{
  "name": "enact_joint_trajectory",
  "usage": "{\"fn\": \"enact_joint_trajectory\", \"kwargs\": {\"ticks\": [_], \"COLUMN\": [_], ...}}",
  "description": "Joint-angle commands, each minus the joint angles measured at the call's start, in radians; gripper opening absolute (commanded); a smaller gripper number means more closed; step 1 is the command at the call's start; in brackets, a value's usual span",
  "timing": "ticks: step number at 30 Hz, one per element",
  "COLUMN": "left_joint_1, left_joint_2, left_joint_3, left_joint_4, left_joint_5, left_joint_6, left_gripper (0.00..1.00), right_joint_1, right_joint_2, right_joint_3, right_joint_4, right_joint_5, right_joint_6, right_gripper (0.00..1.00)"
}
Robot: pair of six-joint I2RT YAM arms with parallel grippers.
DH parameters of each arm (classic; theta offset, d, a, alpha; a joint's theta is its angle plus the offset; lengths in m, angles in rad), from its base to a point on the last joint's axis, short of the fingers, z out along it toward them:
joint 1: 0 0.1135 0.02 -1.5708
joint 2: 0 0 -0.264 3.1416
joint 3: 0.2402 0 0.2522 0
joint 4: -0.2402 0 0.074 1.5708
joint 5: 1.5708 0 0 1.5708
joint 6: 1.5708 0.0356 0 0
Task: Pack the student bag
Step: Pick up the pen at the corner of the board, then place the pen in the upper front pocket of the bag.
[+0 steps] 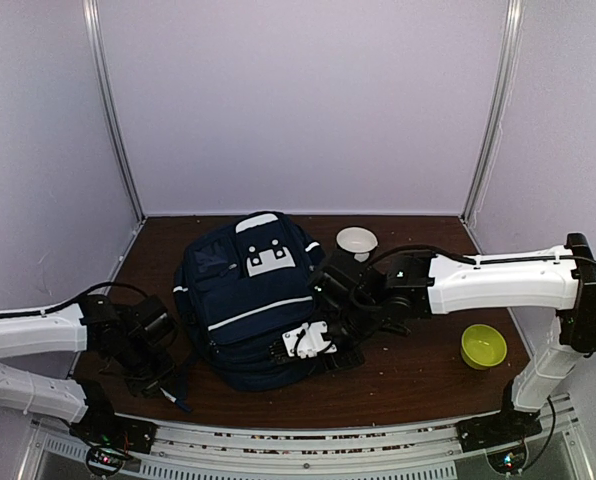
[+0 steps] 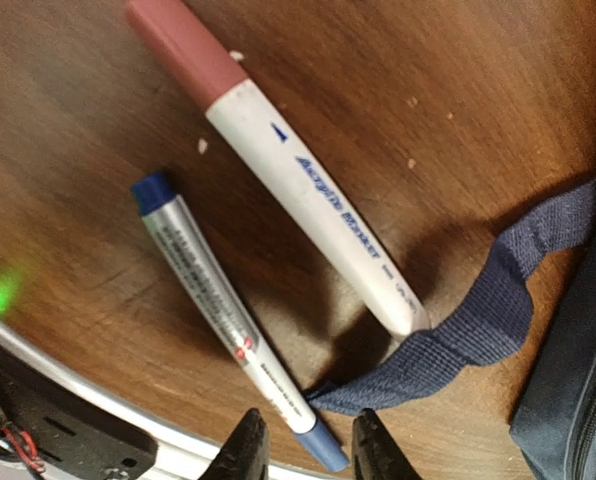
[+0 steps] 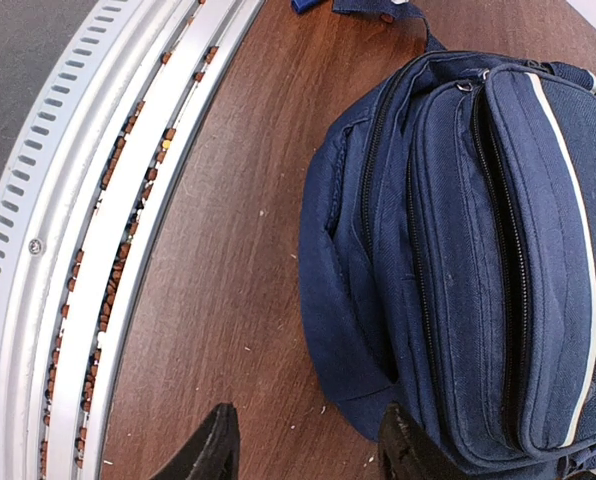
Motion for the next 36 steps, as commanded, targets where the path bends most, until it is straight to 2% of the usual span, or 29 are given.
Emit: {"fn": "enact_joint_trajectory", "kwargs": {"ticks": [1,7,9,14,16,21,24,27,31,36], "left_joint_1": [0.004,0.004,0.004,0.004,0.000,-0.019,-0.019,-0.017,-0.011,-0.047], "left_joint_2": [0.019,0.047,0.047,0.034,0.021,-0.059,-0.089,-0.044,0.134,0.310], "left_joint_3": [-0.058,-0.082,-0.099,-0.135,-0.100,0.074,0.188,0.296,0.471,0.680], "left_joint_4": [0.095,0.117,0.138,0.154,0.092,-0.139,-0.205,-0.164,-0.079,0.020], "left_joint_5": [0.052,0.053,0.057,0.079,0.093,0.086,0.083,0.014,-0.028,-0.018], "left_joint_6": [-0.058,-0.080,-0.091,-0.108,-0.087,-0.057,-0.031,0.116,0.509,0.980], "left_gripper": [0.29,0.27,0.22,0.03,0.00,0.00,0.00,0.00,0.00,0.00], "right_joint_1": [-0.005,-0.005,-0.004,-0.005,-0.005,-0.005,-0.009,-0.030,-0.112,-0.306], "right_joint_2": [-0.011,-0.001,0.002,0.002,0.002,0.012,0.017,0.014,-0.011,-0.070], "right_joint_3": [0.001,0.000,0.002,0.008,0.015,0.042,0.061,0.086,0.122,0.162], "right_joint_4": [-0.016,-0.017,-0.019,-0.028,-0.036,-0.071,-0.089,-0.120,-0.167,-0.226], "right_joint_5": [0.007,0.010,0.008,0.002,-0.016,-0.075,-0.093,-0.137,-0.218,-0.341], "right_joint_6": [0.001,-0.002,-0.002,-0.001,0.007,0.020,0.026,0.032,0.046,0.081], "right_gripper": [0.47,0.47,0.47,0.47,0.47,0.46,0.46,0.46,0.46,0.46]}}
